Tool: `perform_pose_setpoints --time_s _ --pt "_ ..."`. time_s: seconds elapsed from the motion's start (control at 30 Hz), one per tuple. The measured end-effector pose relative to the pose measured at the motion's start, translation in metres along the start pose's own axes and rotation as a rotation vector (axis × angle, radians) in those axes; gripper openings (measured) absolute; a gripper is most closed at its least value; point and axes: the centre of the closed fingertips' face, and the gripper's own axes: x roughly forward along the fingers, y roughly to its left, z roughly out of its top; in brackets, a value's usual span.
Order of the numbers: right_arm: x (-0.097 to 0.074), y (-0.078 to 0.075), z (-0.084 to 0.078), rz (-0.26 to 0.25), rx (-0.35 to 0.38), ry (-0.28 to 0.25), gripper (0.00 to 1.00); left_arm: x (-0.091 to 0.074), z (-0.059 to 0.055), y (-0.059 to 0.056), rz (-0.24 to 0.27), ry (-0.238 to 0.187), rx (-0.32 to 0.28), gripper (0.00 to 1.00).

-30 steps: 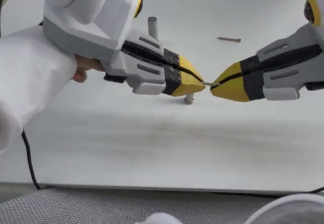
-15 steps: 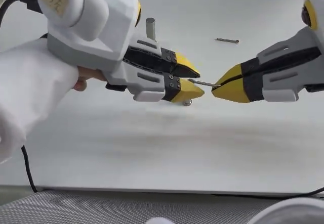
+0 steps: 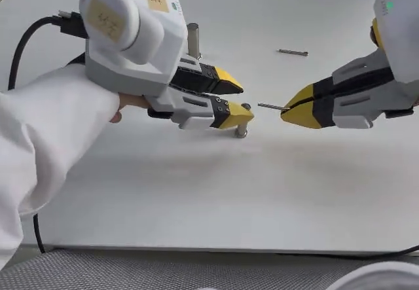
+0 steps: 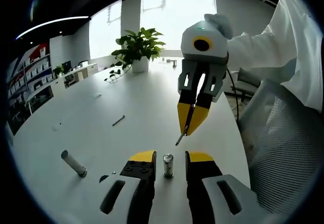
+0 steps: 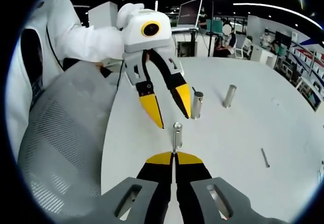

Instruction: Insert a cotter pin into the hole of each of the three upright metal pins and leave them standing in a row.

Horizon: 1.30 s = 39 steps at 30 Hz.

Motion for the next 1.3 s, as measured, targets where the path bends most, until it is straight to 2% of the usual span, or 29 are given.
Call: perform_pose_setpoints --time_s 0.1,0.47,0.53,0.97,1.3 --pt "0.003 0.0 -0.003 0.005 0.003 0.009 0.0 0.004 -0.005 0.003 -0.01 0.011 0.001 0.15" --pt "0.01 -0.008 -0.009 0.026 0.005 0.021 0.0 0.006 -0.012 0.006 -0.039 0.04 0.029 0.1" --pt "0.011 -0.009 -0.008 0.03 0.001 0.025 0.0 0.005 -0.012 0.008 -0.036 0.048 0.053 0.07" --pt "0.016 -0.01 -0.006 0.064 -0.033 0.046 0.0 0.005 -0.014 0.003 -0.063 0.077 0.123 0.07" --pt "0.025 -0.017 -0.003 0.08 -0.082 0.06 0.0 0.004 -0.015 0.0 -0.07 0.087 0.14 0.07"
